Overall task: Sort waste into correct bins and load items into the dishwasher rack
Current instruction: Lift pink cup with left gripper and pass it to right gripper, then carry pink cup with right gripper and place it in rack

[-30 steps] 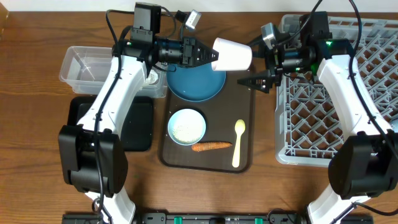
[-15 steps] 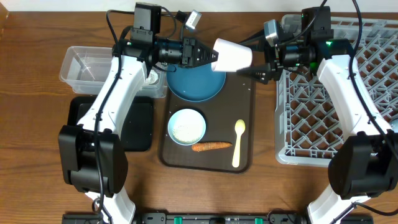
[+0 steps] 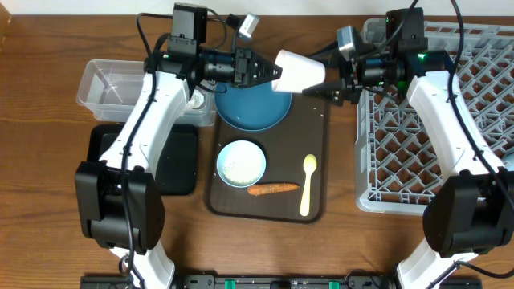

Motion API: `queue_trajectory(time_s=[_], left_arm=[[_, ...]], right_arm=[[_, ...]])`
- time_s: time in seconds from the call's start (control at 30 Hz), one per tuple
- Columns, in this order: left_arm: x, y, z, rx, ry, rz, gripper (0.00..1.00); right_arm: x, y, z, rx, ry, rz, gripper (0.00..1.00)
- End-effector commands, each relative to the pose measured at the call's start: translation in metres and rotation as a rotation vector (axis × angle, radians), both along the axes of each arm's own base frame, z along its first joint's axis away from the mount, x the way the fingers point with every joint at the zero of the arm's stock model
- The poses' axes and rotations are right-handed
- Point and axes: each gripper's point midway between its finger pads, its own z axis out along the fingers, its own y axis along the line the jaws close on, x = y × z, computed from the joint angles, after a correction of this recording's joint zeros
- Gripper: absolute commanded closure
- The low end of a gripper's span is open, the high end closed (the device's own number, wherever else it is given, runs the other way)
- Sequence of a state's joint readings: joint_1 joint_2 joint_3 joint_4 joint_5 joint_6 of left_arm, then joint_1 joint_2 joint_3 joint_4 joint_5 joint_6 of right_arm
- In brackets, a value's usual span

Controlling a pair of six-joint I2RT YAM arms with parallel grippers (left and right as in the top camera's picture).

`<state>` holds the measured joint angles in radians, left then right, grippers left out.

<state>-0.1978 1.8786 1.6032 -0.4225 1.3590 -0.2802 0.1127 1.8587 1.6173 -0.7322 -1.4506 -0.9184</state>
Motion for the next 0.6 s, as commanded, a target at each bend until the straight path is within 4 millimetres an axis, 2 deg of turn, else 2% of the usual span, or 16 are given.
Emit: queue_trajectory(time_s=[0.0,0.17,0.23,0.3,0.37,0.5,0.57], left_arm=[[0.000,-0.002,-0.001,0.006,0.004,0.003,0.94],[0.000,-0.002,-0.003,0.008,-0.022,-0.002,0.83],[0.004,0.000,-0.012,0.040,-0.017,0.024,0.72],[0.011,0.005,-0.031,0.127,0.012,0.092,0.67],[0.016,0.014,-0.054,0.243,0.030,0.159,0.57],[0.018,0.037,-0.090,0.450,0.058,0.241,0.49],[0.015,0.048,-0.102,0.524,0.076,0.261,0.47]], right_arm=[[-0.010,0.012,0.005,0.038,0.013,0.056,0.53],[0.002,0.011,-0.013,-0.074,0.142,-0.035,0.58],[0.008,0.009,-0.021,-0.122,0.202,-0.082,0.60],[0.012,0.007,-0.027,-0.152,0.256,-0.119,0.65],[0.017,0.004,-0.031,-0.175,0.312,-0.159,0.69],[0.032,-0.012,-0.045,-0.241,0.444,-0.291,0.82],[0.046,-0.028,-0.059,-0.302,0.533,-0.422,0.85]])
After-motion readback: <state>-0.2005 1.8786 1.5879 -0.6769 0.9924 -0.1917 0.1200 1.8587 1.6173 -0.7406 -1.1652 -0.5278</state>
